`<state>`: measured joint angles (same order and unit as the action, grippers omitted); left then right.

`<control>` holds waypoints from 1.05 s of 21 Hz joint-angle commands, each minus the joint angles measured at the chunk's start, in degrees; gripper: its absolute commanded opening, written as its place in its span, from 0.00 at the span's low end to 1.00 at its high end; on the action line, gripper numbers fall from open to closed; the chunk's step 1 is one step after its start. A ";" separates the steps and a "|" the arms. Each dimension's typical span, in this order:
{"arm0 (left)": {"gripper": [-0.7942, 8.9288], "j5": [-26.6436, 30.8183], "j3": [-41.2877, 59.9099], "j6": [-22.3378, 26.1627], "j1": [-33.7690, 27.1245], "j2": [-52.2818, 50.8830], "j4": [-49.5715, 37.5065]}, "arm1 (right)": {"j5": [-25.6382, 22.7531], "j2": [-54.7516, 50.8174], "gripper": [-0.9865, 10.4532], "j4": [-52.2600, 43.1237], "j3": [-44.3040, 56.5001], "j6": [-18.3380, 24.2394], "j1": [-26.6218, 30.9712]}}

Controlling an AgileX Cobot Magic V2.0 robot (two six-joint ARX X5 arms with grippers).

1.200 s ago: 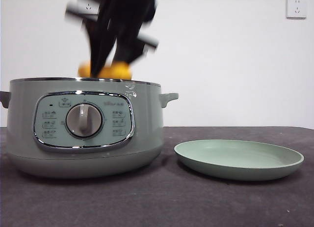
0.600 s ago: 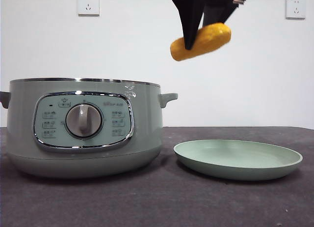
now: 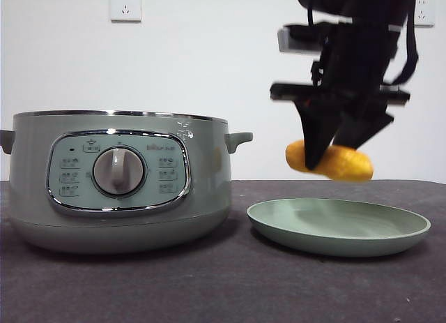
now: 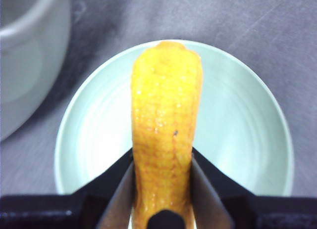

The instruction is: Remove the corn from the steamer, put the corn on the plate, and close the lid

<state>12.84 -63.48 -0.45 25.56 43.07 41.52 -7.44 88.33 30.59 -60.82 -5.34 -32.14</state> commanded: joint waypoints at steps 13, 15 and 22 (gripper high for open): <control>0.07 -1.18 -0.74 -0.61 0.04 2.73 -4.20 | 10.05 8.52 0.29 -3.98 2.40 -1.22 6.58; 0.07 -1.18 -0.74 -0.61 0.04 2.93 -4.37 | 10.05 8.52 0.38 -3.91 2.40 -1.92 6.58; 0.07 -2.84 -0.74 -1.05 0.04 3.91 -5.99 | 9.97 6.43 0.40 -2.75 2.40 -2.29 6.58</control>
<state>10.59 -63.48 -1.10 25.56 47.33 38.74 2.72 95.74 28.01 -58.78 -6.94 -25.50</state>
